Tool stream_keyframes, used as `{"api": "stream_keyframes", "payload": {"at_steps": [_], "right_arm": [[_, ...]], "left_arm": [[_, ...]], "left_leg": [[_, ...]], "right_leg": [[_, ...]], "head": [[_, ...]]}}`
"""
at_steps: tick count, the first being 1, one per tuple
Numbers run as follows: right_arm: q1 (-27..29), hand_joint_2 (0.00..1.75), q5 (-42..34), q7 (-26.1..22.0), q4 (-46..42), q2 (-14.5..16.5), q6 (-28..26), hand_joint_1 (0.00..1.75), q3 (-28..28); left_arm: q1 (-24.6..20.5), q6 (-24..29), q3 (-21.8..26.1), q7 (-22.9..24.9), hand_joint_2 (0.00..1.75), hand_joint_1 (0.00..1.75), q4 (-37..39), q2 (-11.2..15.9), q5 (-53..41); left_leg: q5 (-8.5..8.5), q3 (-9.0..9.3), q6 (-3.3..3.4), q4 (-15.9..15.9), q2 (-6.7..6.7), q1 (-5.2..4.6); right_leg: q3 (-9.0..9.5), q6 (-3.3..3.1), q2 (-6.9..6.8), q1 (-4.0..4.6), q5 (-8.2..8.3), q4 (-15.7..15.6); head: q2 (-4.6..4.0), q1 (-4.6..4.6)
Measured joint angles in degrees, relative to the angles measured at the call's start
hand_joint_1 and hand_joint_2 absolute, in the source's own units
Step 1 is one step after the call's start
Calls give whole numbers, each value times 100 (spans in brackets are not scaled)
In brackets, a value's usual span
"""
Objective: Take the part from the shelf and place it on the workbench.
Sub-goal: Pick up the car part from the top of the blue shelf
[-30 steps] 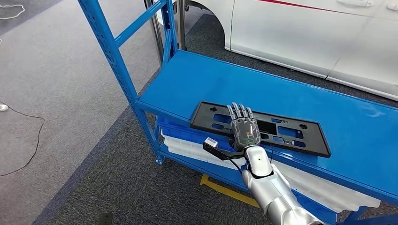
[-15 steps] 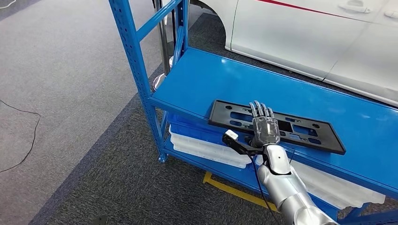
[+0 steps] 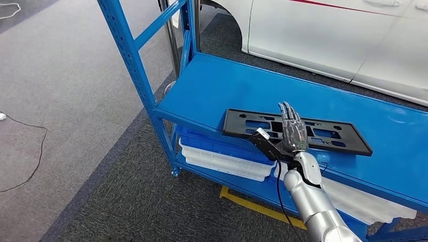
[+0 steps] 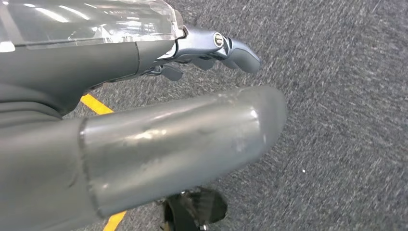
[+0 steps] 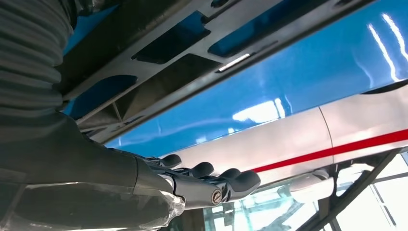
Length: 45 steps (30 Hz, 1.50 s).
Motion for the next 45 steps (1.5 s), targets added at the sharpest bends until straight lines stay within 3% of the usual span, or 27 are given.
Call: {"api": "stream_keyframes", "payload": {"at_steps": [1, 2, 5, 7, 11, 13, 15, 16, 17, 18, 19, 21, 23, 26, 28, 30, 31, 32, 33, 35, 37, 41, 43, 45], "right_arm": [[28, 175, -15, 0, -20, 2, 3, 0, 0], [53, 175, -31, 1, -39, 2, 3, 0, 0], [83, 175, -79, 2, -94, 1, -3, 0, 0], [89, 175, -99, 4, -119, -3, -5, 0, 1], [103, 175, -99, 8, -149, -12, -25, 0, 2], [110, 175, -40, 25, -157, -20, -57, 0, 3], [136, 175, 105, 81, -140, -20, -100, 0, 8], [154, 175, 213, 132, -124, -20, -131, 0, 20], [167, 175, 351, 204, -105, -20, -179, 0, 44], [169, 175, 537, 299, -82, -20, -247, 0, 81], [162, 175, 734, 398, -57, -20, -323, 0, 125], [128, 175, 1140, 603, 20, -20, -480, 0, 218], [103, 175, 1572, 835, 134, -19, -619, 0, 319], [34, 175, 2172, 1156, 305, -14, -775, 0, 466], [-19, 175, 2367, 1277, 405, -10, -800, 0, 528], [-57, 175, 2581, 1412, 526, -8, -798, 0, 569], [-80, 175, 2705, 1491, 593, -8, -794, 0, 582], [-103, 175, 2808, 1557, 657, -8, -791, 0, 591], [-129, 175, 2900, 1619, 724, -8, -790, 0, 599], [-182, 175, 2996, 1706, 838, -8, -781, 0, 606], [-224, 175, 3030, 1757, 930, -16, -773, 0, 608], [-279, 175, 3062, 1789, 1049, -50, -757, 0, 608], [-290, 175, 3064, 1794, 1090, -84, -744, 0, 608], [-291, 175, 3064, 1800, 1130, -107, -741, 0, 608]], "left_arm": [[5, 0, 9, 0, 0, 0, 0, 6, -10], [12, 1, 16, 1, 0, 0, 0, 13, -20], [17, 2, 24, 3, 0, 0, 1, 33, -52], [13, 3, 26, 3, 0, 0, 2, 39, -65], [21, 5, 30, 8, 0, 0, 2, 43, -79], [16, 4, 32, 11, 0, 0, 2, 44, -96], [14, 5, 37, 21, 0, 0, 2, 46, -127], [14, 7, 40, 32, 0, 0, 2, 46, -144], [14, 10, 45, 45, 0, 0, 2, 45, -164], [13, 13, 49, 61, 0, 0, 2, 44, -182], [12, 16, 51, 74, 0, 0, 2, 43, -200], [1, 26, 56, 90, 0, 0, 2, 40, -241], [-19, 52, 64, 102, 0, 0, 2, 39, -272], [-38, 83, 71, 129, 0, 0, 2, 39, -307], [-47, 88, 73, 138, 0, 0, 2, 33, -317], [-49, 99, 79, 142, 0, 0, 2, 27, -322], [-47, 107, 89, 146, 0, 0, 2, 26, -326], [-46, 117, 99, 151, 0, 0, 2, 26, -328], [-47, 126, 110, 157, 0, 0, 2, 26, -331], [-55, 140, 125, 164, 0, 0, 2, 26, -333], [-65, 151, 143, 168, 0, 0, 2, 20, -334], [-62, 172, 168, 175, 0, 0, 2, -11, -333], [-65, 177, 172, 177, 0, 0, 2, -23, -332], [-62, 178, 177, 178, 0, 0, 2, -25, -332]], "left_leg": [[-5, -111, -26, 171, 1, 15], [110, -117, -48, 120, 2, 30], [673, 307, -65, -883, 9, 60], [757, 468, -8, -1236, 3, 51], [783, 491, 154, -1302, 3, 50], [809, 504, 212, -1341, 11, 71], [808, 502, 229, -1344, 11, 69], [805, 503, 229, -1343, 8, 69], [802, 507, 226, -1341, 5, 70], [796, 515, 218, -1340, 1, 72], [788, 527, 206, -1340, -2, 74], [766, 539, 159, -1335, -3, 57], [759, 544, 98, -1344, -3, 42], [699, 552, 0, -1305, 0, 64], [423, 361, -36, -856, 3, 74], [74, 10, -53, -98, 3, 71], [-4, -121, -56, 181, 4, 71], [30, -157, -49, 258, 4, 70], [163, -87, -32, 117, 3, 68], [532, 288, 29, -642, 3, 57], [710, 582, 79, -1232, 7, 32], [770, 654, 170, -1399, 21, 30], [818, 658, 237, -1450, 38, 56], [828, 639, 259, -1452, 46, 54]], "right_leg": [[3, 3, 3, -4, -13, 11], [5, 14, 9, -12, -30, 30], [-1, 89, 30, -30, -121, 149], [-26, 149, 41, -14, -160, 207], [-68, 262, 50, -24, -235, 291], [-291, 316, 51, -46, -530, 774], [-651, 356, 51, -66, -845, 1503], [-769, 367, 50, -75, -880, 1720], [-795, 372, 50, -84, -807, 1739], [-696, 370, 49, -93, -623, 1505], [-523, 363, 48, -103, -400, 1129], [-187, 330, 52, -92, -130, 419], [-96, 285, 60, -54, -124, 210], [-59, 166, 55, -54, -102, 158], [-21, 84, 36, -65, -90, 118], [-13, 41, 24, -38, -95, 115], [-8, 31, 24, -23, -97, 116], [2, 26, 28, -10, -99, 117], [17, 25, 34, 2, -103, 118], [47, 34, 43, 19, -116, 125], [53, 74, 47, 43, -132, 140], [48, 203, 52, 40, -157, 165], [-105, 277, 54, 23, -405, 514], [-441, 337, 54, -8, -786, 1241]], "head": [[0, 0], [0, 0], [0, -1], [0, 2], [0, 4], [0, 5], [0, 5], [0, 4], [0, 4], [0, 4], [0, 4], [0, 3], [0, 0], [0, -1], [0, -1], [0, -1], [0, -1], [0, -2], [0, -2], [0, -2], [0, -1], [0, 1], [0, 2], [0, 2]]}}
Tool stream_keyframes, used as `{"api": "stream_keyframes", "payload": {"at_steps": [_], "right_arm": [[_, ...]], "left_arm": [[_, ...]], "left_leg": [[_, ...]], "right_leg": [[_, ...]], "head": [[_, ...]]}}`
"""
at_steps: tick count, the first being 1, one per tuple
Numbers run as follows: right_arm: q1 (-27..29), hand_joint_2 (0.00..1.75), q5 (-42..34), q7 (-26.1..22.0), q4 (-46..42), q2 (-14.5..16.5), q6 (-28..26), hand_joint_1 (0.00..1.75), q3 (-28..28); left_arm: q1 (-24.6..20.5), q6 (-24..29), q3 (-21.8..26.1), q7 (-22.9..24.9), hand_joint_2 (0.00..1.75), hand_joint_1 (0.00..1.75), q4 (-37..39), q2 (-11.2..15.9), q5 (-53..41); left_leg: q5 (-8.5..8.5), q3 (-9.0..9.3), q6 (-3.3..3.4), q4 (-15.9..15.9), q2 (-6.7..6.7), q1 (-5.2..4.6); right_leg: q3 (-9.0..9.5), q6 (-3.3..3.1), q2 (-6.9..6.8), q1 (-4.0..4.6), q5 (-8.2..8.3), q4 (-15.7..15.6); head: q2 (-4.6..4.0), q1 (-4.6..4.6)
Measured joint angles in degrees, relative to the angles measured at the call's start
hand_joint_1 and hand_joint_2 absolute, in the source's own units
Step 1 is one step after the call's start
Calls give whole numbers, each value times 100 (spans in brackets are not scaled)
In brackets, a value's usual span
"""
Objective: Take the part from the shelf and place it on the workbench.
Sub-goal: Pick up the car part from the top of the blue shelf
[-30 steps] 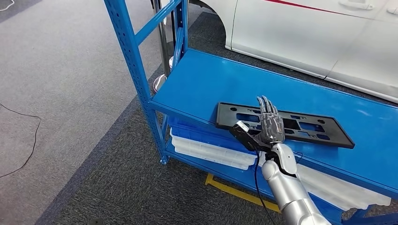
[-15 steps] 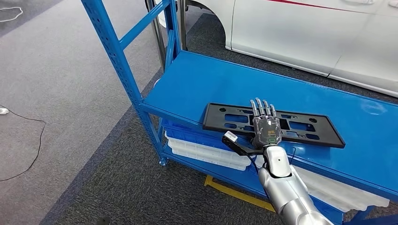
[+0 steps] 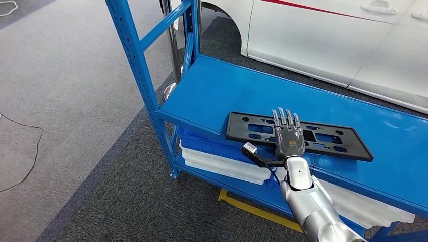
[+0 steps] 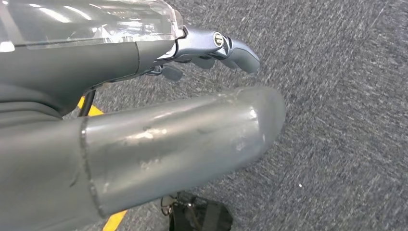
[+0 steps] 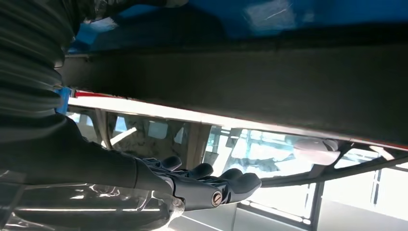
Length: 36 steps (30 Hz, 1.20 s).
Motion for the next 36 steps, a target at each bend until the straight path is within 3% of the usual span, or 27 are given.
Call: {"api": "stream_keyframes", "payload": {"at_steps": [1, 2, 3, 5, 7, 9, 12, 14, 16, 17, 18, 20, 21, 23, 25, 27, 28, 31, 32, 33, 34, 36], "right_arm": [[0, 175, 0, 3, 19, -9, -1, 0, 0], [0, 175, 0, 5, 35, -13, -1, 0, 0], [-3, 175, 2, 8, 47, -16, -1, 0, 0], [-17, 175, 14, 14, 57, -20, -1, 0, 0], [-37, 175, 23, 24, 70, -20, 8, 0, 0], [-48, 175, 22, 37, 96, -27, 22, 0, 0], [-83, 175, 12, 49, 149, -54, 32, 0, -1], [-101, 175, -26, 44, 197, -70, 24, 0, -9], [-100, 175, -103, 14, 247, -86, -6, 0, -44], [-98, 175, -149, -8, 269, -95, -34, 0, -74], [-94, 175, -197, -32, 289, -108, -72, 0, -120], [-88, 175, -280, -81, 312, -136, -169, 0, -238], [-84, 175, -319, -114, 313, -153, -217, 8, -313], [-41, 175, -402, -206, 248, -186, -279, 95, -494], [66, 175, -491, -334, 105, -211, -297, 175, -707], [177, 175, -546, -452, -4, -224, -299, 175, -886], [217, 175, -556, -490, -28, -231, -299, 175, -950], [318, 175, -576, -553, -52, -243, -298, 175, -1098], [345, 175, -585, -565, -51, -243, -298, 175, -1137], [366, 175, -593, -572, -50, -243, -298, 175, -1170], [377, 175, -597, -575, -49, -243, -298, 175, -1201], [378, 175, -600, -576, -48, -243, -298, 175, -1257]], "left_arm": [[3, -1, 4, 1, 0, 0, 0, -1, 0], [5, -1, 9, 2, 0, 0, 0, -2, 0], [6, -1, 14, 3, 0, 0, 0, -7, 0], [5, -1, 25, 4, 0, 0, 0, -20, 0], [-3, -1, 32, 3, 0, 0, 0, -32, 1], [-8, -1, 36, -1, 0, 0, 0, -37, 5], [-1, 3, 49, -14, 0, 0, 0, -37, 16], [4, 5, 70, -22, 0, 0, 0, -37, 22], [17, 6, 92, -28, 0, 0, 0, -39, 34], [27, 6, 103, -32, 0, 0, 0, -39, 43], [36, 7, 116, -36, 0, 0, 0, -38, 52], [47, 7, 145, -46, 0, 0, 0, -34, 56], [48, 6, 160, -52, 0, 0, 1, -34, 50], [51, 4, 190, -73, 0, 0, 2, -37, 31], [70, 4, 223, -90, 0, 0, 2, -42, 18], [85, 4, 257, -93, 0, 0, 2, -46, 12], [86, 4, 269, -93, 0, 0, 2, -48, 8], [81, -3, 305, -92, 0, 0, 2, -48, -2], [80, -5, 318, -92, 0, 0, 2, -48, -3], [81, -7, 330, -92, 0, 0, 2, -49, -4], [82, -5, 340, -92, 0, 0, 2, -54, -3], [80, 1, 360, -92, 0, 0, 4, -73, 0]], "left_leg": [[0, -5, 0, 3, 2, 1], [-2, -4, -3, 5, 4, 2], [-5, 5, -8, 8, 4, 6], [-20, 38, -32, 11, 3, 12], [-38, 54, -86, 20, 1, 1], [-40, 60, -156, 16, -1, -8], [-136, 24, -245, 124, -11, 6], [-463, -203, -271, 645, -16, 16], [-815, -534, -293, 1393, -16, 17], [-870, -628, -300, 1616, -15, 19], [-810, -621, -305, 1623, -15, 21], [-445, -307, -308, 1012, -13, 32], [-296, -100, -310, 602, -17, 34], [-170, 124, -269, 128, -38, 34], [-170, 122, -189, 84, -54, 18], [-140, 112, -114, 66, -44, 18], [-125, 104, -78, 55, -38, 24], [-115, 72, -28, 53, -29, 10], [-118, 69, -23, 55, -29, 0], [-123, 73, -17, 56, -30, -8], [-129, 83, -14, 56, -34, -16], [-146, 109, -17, 53, -42, -27]], "right_leg": [[-146, 23, -1, -18, -108, 313], [-212, 41, -1, -34, -111, 458], [-164, 50, -3, -50, 2, 374], [212, 36, -6, -69, 404, -365], [529, -18, -8, -45, 624, -1014], [582, -83, -5, -5, 622, -1152], [623, -204, -20, -31, 670, -1230], [639, -263, -48, -50, 700, -1273], [629, -277, -63, -44, 702, -1272], [629, -277, -67, -41, 702, -1271], [632, -273, -69, -43, 700, -1267], [638, -246, -69, -56, 687, -1243], [627, -215, -69, -49, 669, -1211], [598, -141, -69, -24, 645, -1157], [582, -79, -66, -19, 656, -1154], [548, -25, -54, -45, 594, -1084], [469, 0, -48, -54, 476, -918], [-40, 44, -35, -60, -49, 126], [-184, 44, -34, -59, -118, 401], [-238, 32, -33, -57, -68, 477], [-182, 7, -31, -53, 89, 323], [150, -86, -28, -22, 519, -434]], "head": [[0, 1], [0, 0], [0, 0], [0, 1], [0, 1], [0, -1], [0, -1], [0, -1], [0, -1], [0, -2], [0, -2], [0, -2], [0, -2], [0, 2], [0, 4], [0, 3], [0, 4], [0, 4], [0, 4], [0, 4], [0, 4], [0, 4]]}}
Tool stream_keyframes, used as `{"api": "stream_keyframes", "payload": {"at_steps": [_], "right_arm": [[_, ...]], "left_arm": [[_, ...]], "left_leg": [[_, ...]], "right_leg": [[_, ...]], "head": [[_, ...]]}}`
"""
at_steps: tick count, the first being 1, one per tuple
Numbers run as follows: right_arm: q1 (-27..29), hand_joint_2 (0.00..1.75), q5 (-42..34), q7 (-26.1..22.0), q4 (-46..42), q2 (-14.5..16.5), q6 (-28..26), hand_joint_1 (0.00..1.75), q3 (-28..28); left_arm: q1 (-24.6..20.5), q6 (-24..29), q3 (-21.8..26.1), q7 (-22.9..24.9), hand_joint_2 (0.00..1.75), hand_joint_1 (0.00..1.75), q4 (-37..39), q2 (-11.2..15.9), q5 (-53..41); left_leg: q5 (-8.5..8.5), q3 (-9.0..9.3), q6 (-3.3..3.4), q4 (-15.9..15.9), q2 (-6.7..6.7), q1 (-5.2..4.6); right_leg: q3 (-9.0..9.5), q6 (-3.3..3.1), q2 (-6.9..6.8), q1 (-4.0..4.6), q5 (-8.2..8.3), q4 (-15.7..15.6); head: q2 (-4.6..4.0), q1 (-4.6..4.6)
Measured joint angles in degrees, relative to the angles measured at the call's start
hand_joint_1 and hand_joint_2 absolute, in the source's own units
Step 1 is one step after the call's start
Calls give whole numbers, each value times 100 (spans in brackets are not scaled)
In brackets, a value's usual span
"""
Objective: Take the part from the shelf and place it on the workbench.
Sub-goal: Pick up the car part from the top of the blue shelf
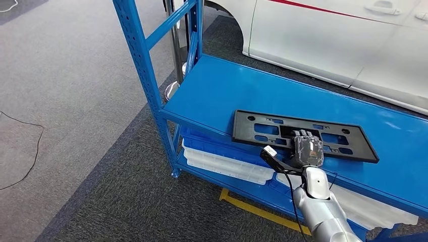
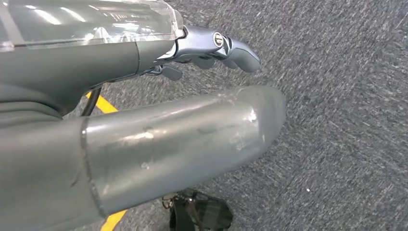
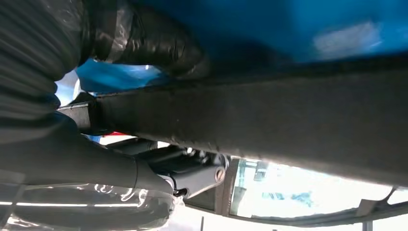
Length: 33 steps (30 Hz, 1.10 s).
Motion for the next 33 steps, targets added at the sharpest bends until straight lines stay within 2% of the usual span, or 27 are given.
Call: {"api": "stream_keyframes", "payload": {"at_steps": [1, 2, 4, 6, 7, 8, 10, 11, 12, 13, 15, 16, 18, 20, 22, 23, 25, 26, 27, 28, 29, 30, 31, 32, 33], "right_arm": [[-5, 175, 1, -2, 0, 0, 0, 175, -23], [-11, 175, 2, -5, 0, 0, -1, 175, -44], [-19, 175, 5, -11, 0, 0, -5, 175, -78], [-30, 175, 5, -10, -1, 3, -10, 175, -99], [-36, 175, 6, -9, -1, 4, -11, 175, -103], [-38, 175, 7, -8, -1, 6, -11, 175, -104], [-36, 175, 9, -7, 4, 7, -8, 175, -105], [-33, 175, 10, -7, 6, 7, -4, 175, -106], [-32, 175, 10, -7, 8, 7, -1, 175, -107], [-32, 175, 10, -7, 8, 7, 2, 175, -108], [-32, 175, 10, -7, 10, 7, 4, 175, -112], [-34, 175, 9, -9, 11, 6, 4, 175, -114], [-37, 175, -30, -65, 15, 6, 4, 175, -118], [-27, 175, -290, -350, -5, 26, 12, 175, -124], [28, 175, -788, -831, -131, 93, 53, 175, -133], [65, 175, -1008, -1013, -235, 148, 89, 175, -138], [140, 175, -1315, -1211, -448, 266, 176, 175, -139], [192, 175, -1533, -1352, -558, 328, 241, 175, -138], [269, 175, -1876, -1594, -715, 390, 322, 175, -131], [367, 175, -2319, -1887, -943, 461, 425, 175, -110], [479, 175, -2813, -2156, -1270, 537, 544, 175, -64], [602, 175, -3282, -2355, -1670, 619, 661, 175, 13], [728, 175, -3704, -2461, -2126, 706, 780, 175, 135], [875, 175, -4076, -2500, -2640, 792, 888, 175, 318], [1041, 175, -4381, -2510, -3153, 863, 966, 175, 542]], "left_arm": [[-6, 5, 9, 0, 0, 0, 2, -16, 2], [-14, 10, 19, 1, 0, 0, 3, -29, 5], [-25, 17, 39, 2, 0, 0, 5, -44, 14], [-26, 18, 55, 2, 0, 0, 5, -42, 17], [-29, 17, 58, 2, 0, 0, 5, -42, 18], [-34, 16, 60, 2, 0, 0, 6, -43, 18], [-35, 14, 61, 2, 0, 0, 7, -45, 19], [-29, 14, 62, 2, 0, 0, 7, -45, 19], [-23, 14, 63, 3, 0, 0, 7, -44, 20], [-20, 15, 64, 3, 0, 0, 7, -42, 20], [-22, 15, 65, 4, 0, 0, 7, -36, 20], [-26, 15, 66, 4, 0, 0, 7, -35, 21], [-29, 13, 72, 4, 0, 0, 7, -36, 21], [-27, 9, 92, 3, 0, 0, 7, -40, 26], [-28, 5, 123, 0, 0, 0, 7, -47, 34], [-30, 4, 139, -2, 0, 0, 7, -48, 38], [-38, 4, 170, -6, 0, 0, 7, -45, 42], [-44, 3, 186, -9, 0, 0, 7, -45, 52], [-48, 1, 206, -13, 0, 0, 7, -45, 64], [-46, -3, 229, -19, 0, 0, 7, -47, 82], [-40, -7, 257, -27, 0, 0, 7, -49, 102], [-31, -11, 286, -37, 0, 0, 7, -52, 118], [-27, -13, 317, -53, 0, 0, 7, -58, 137], [-31, -13, 352, -72, 0, 0, 7, -62, 156], [-41, -13, 386, -89, 0, 0, 7, -66, 171]], "left_leg": [[-9, -1, -13, 5, -6, -10], [-14, -9, -32, 7, -8, -12], [-17, -24, -86, 2, -9, -11], [-69, -27, -144, 31, -4, -7], [-157, -70, -167, 149, -2, -10], [-303, -181, -187, 396, -2, -10], [-643, -540, -222, 1139, -2, 0], [-733, -701, -240, 1448, -1, 5], [-713, -774, -253, 1572, 0, 8], [-578, -736, -260, 1463, 1, 12], [-183, -420, -255, 757, 3, 25], [-50, -258, -240, 407, 0, 23], [16, -121, -189, 83, -7, 11], [32, -130, -124, 69, -6, 8], [70, -117, -53, 19, 11, 29], [88, -112, -25, -5, 28, 41], [98, -118, -6, -16, 57, 44], [98, -120, -5, -15, 63, 45], [97, -117, -7, -13, 61, 48], [93, -107, -13, -12, 54, 54], [85, -91, -26, -8, 47, 61], [72, -71, -46, -5, 45, 70], [54, -56, -76, 3, 51, 67], [38, -47, -112, 8, 59, 62], [28, -43, -151, 8, 67, 55]], "right_leg": [[153, -48, 1, 23, 136, -355], [247, -84, 0, 47, 201, -583], [284, -113, 0, 75, 196, -707], [329, -141, 0, 35, 218, -777], [361, -162, -7, 14, 232, -820], [389, -183, -17, -5, 243, -855], [399, -212, -32, 10, 237, -858], [397, -216, -33, 14, 231, -850], [398, -215, -29, 16, 224, -839], [401, -208, -24, 14, 213, -824], [401, -176, -14, 8, 176, -770], [384, -151, -7, 17, 155, -728], [341, -96, 7, 37, 139, -676], [321, -45, 21, 45, 151, -678], [265, 8, 28, 32, 40, -548], [169, 34, 29, 19, -103, -333], [-148, 78, 27, -13, -472, 370], [-299, 95, 25, -29, -591, 700], [-380, 105, 25, -43, -609, 877], [-360, 107, 24, -54, -519, 843], [-235, 100, 24, -60, -342, 591], [-40, 82, 25, -62, -132, 200], [152, 60, 27, -50, 9, -183], [287, 36, 28, -36, 92, -464], [357, 12, 30, -18, 110, -616]], "head": [[0, 0], [0, -1], [0, -2], [0, -3], [0, -5], [0, -6], [0, -8], [0, -8], [0, -8], [0, -8], [0, -8], [0, -8], [0, -5], [0, -3], [0, -1], [0, 0], [0, 0], [0, 1], [0, 1], [0, 1], [0, 2], [0, 2], [0, 2], [0, 0], [0, -1]]}}
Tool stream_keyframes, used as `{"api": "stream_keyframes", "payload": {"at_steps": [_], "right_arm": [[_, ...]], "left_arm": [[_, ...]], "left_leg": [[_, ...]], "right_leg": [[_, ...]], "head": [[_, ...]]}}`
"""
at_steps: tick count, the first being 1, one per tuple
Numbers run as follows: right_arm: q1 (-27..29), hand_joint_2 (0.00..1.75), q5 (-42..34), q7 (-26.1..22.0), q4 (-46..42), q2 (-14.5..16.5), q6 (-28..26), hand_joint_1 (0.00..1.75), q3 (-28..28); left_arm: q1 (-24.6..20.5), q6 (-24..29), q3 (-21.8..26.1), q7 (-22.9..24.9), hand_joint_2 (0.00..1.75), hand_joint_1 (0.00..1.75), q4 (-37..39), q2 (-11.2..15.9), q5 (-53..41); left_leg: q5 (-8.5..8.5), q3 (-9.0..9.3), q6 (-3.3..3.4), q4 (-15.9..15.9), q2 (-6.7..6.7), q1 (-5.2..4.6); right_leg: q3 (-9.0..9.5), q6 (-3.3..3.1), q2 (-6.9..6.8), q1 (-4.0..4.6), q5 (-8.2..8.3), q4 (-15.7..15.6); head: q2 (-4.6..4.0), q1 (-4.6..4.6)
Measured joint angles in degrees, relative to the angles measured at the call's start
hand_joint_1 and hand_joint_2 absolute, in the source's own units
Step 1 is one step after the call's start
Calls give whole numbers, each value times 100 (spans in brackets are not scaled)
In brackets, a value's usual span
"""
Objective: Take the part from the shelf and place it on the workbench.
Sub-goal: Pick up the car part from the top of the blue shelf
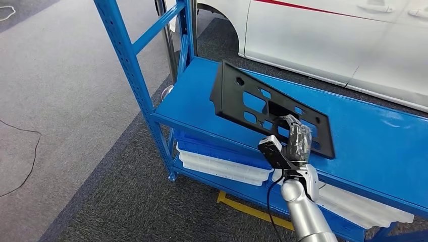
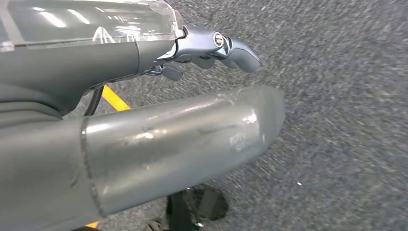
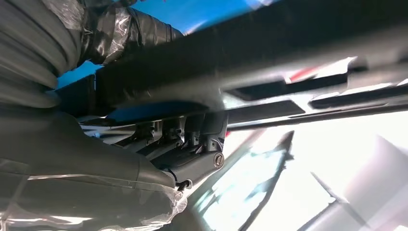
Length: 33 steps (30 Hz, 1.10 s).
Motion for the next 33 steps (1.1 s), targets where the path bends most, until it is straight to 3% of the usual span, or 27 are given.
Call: {"api": "stream_keyframes", "payload": {"at_steps": [4, 6, 8, 9, 10, 11, 13, 15, 18, 20, 23, 24, 25, 26, 29, 30, 33], "right_arm": [[623, 175, -587, 43, -1834, 91, 44, 175, 949], [767, 175, -652, 41, -2488, 91, -8, 175, 1292], [900, 175, -691, 32, -2968, 80, -55, 175, 1545], [972, 175, -718, 24, -3152, 69, -68, 175, 1643], [1040, 175, -757, 14, -3295, 56, -77, 175, 1719], [1096, 175, -803, 1, -3410, 42, -81, 175, 1782], [1177, 175, -911, -27, -3587, 16, -87, 175, 1882], [1237, 175, -1091, -56, -3709, -5, -89, 175, 1946], [1369, 175, -1567, -116, -3814, -23, 67, 175, 2007], [1498, 175, -2032, -244, -3870, -39, 328, 175, 2048], [1786, 175, -2615, -512, -3923, -57, 657, 175, 2116], [1878, 175, -2702, -564, -3926, -63, 703, 175, 2133], [1949, 175, -2747, -594, -3927, -69, 728, 175, 2145], [1995, 175, -2772, -611, -3928, -74, 741, 175, 2154], [2049, 175, -2804, -632, -3950, -82, 766, 175, 2177], [2060, 175, -2809, -636, -3961, -83, 770, 175, 2186], [2087, 175, -2820, -641, -3986, -83, 773, 175, 2200]], "left_arm": [[-16, 2, 124, -46, 0, 0, 0, -15, 41], [-7, 2, 175, -66, 0, 0, 0, -24, 60], [-1, 8, 211, -78, 0, 0, 0, -35, 50], [2, 10, 223, -81, 0, 0, 0, -38, 39], [4, 7, 235, -83, 0, 0, 0, -39, 35], [4, -7, 248, -92, 0, 0, 0, -39, 44], [-3, -49, 280, -120, 0, 0, 0, -38, 88], [-17, -66, 315, -136, 0, 0, 0, -43, 116], [-22, -23, 352, -110, 0, 0, 0, -67, 128], [-24, 29, 379, -80, 0, 0, 0, -89, 135], [-34, 55, 410, -33, 0, 0, 0, -100, 133], [-35, 55, 421, -23, 0, 0, 0, -101, 133], [-33, 54, 430, -16, 0, 0, 0, -104, 133], [-32, 54, 437, -11, 0, 0, 0, -111, 133], [-39, 53, 443, -9, 0, 0, 0, -134, 133], [-43, 53, 446, -10, 0, 0, 0, -137, 132], [-46, 55, 464, -10, 0, 0, 0, -138, 132]], "left_leg": [[-75, -36, -139, 59, -4, 11], [-379, -246, -171, 526, -10, 17], [-734, -587, -188, 1285, -11, 17], [-799, -703, -189, 1542, -11, 16], [-751, -726, -179, 1591, -11, 13], [-597, -640, -158, 1405, -11, 8], [-213, -279, -77, 647, -11, -21], [-56, -32, -12, 116, -11, -58], [-44, 11, 36, -8, -17, -68], [1, 38, 96, -76, -9, -34], [20, 41, 145, -102, -4, -19], [16, 41, 143, -100, -5, -17], [10, 43, 137, -95, -8, -13], [1, 49, 123, -87, -11, -5], [-61, 55, 27, -20, -25, 14], [-78, 48, -16, 3, -28, 11], [-86, 49, -132, -3, -33, 13]], "right_leg": [[-3, -136, -22, 1, 0, -71], [-7, -207, -40, -12, 16, -95], [-14, -246, -44, 16, 7, -91], [-12, -258, -44, 34, 0, -86], [-7, -267, -40, 51, -7, -79], [1, -272, -33, 65, -16, -71], [27, -264, -18, 93, -40, -56], [26, -229, -11, 112, -54, -39], [15, -146, -17, 100, -58, -36], [-50, -87, -10, 91, -206, 137], [-506, -8, -4, 34, -722, 1119], [-650, 17, -5, 8, -806, 1407], [-710, 41, -6, -19, -780, 1510], [-659, 61, -8, -45, -644, 1387], [-154, 81, -2, -85, -142, 332], [-58, 64, 6, -77, -88, 119], [-44, -43, 23, -37, -88, 42]], "head": [[0, -2], [0, -3], [0, -4], [0, -4], [0, -4], [0, -5], [0, -4], [0, -3], [0, -4], [0, -3], [0, -3], [0, -3], [0, -3], [0, -4], [0, -4], [0, -4], [0, -7]]}}
